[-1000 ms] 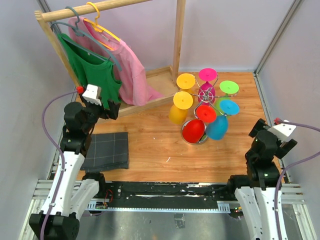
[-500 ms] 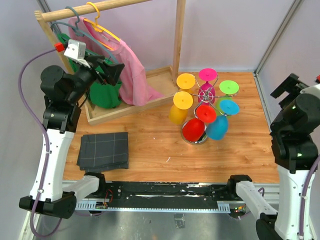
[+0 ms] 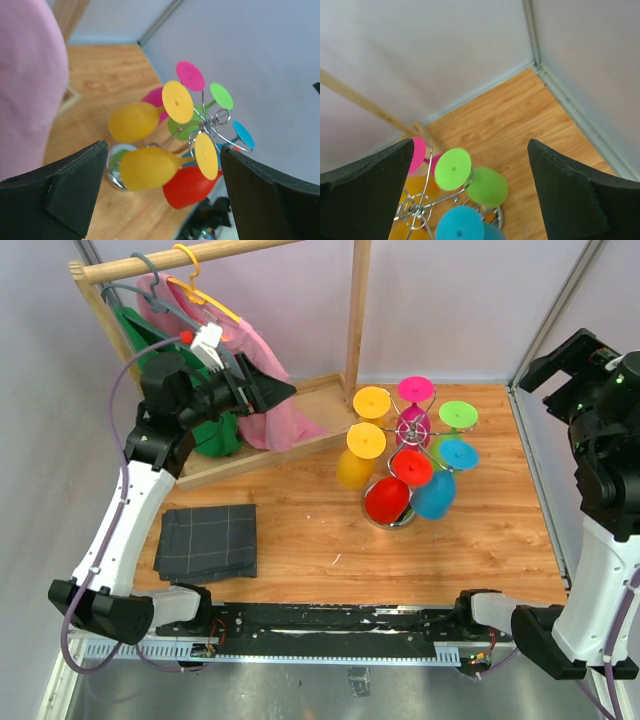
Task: Take the wine glass off the wine glass rack
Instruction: Pick up the wine glass from the wine rack.
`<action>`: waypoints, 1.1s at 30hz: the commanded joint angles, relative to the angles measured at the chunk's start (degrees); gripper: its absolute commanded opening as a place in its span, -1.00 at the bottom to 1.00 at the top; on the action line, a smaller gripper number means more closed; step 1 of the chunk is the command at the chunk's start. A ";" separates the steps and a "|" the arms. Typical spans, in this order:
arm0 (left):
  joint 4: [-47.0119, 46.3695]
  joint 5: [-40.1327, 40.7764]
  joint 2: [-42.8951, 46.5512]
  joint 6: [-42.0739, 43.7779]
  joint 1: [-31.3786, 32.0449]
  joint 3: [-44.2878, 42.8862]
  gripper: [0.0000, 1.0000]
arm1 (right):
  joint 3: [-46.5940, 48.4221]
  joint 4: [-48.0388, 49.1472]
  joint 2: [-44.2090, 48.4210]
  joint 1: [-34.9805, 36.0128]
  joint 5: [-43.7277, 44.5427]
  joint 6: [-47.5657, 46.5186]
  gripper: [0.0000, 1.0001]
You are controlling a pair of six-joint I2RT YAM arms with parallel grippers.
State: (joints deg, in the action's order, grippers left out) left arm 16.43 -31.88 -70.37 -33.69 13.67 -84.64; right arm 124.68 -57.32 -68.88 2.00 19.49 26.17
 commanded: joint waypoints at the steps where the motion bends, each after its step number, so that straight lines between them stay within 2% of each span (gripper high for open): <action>1: -1.66 -5.12 -0.80 -10.02 3.42 2.48 0.98 | -4.50 -3.95 2.39 0.02 -10.14 11.84 0.97; 9: -1.88 -3.99 -0.53 -11.79 8.67 4.15 0.93 | -18.31 5.49 7.61 -0.01 -17.85 16.70 0.97; 18: -1.03 -4.47 2.02 -13.35 8.86 10.05 0.83 | -26.31 14.49 7.81 -0.07 -26.68 21.17 0.97; 22: -2.62 -5.83 1.04 -15.31 9.60 10.86 0.70 | -27.84 15.78 7.07 -0.07 -29.26 22.25 0.97; 33: -4.88 -9.38 -3.33 -19.13 15.36 8.00 0.62 | -29.22 14.45 8.84 -0.06 -29.23 22.28 0.97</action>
State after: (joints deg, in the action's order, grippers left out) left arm 13.69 -37.89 -72.16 -50.87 27.20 -74.43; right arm 96.38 -43.99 -61.39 1.98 -9.02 47.72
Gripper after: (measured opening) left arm 0.813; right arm 0.986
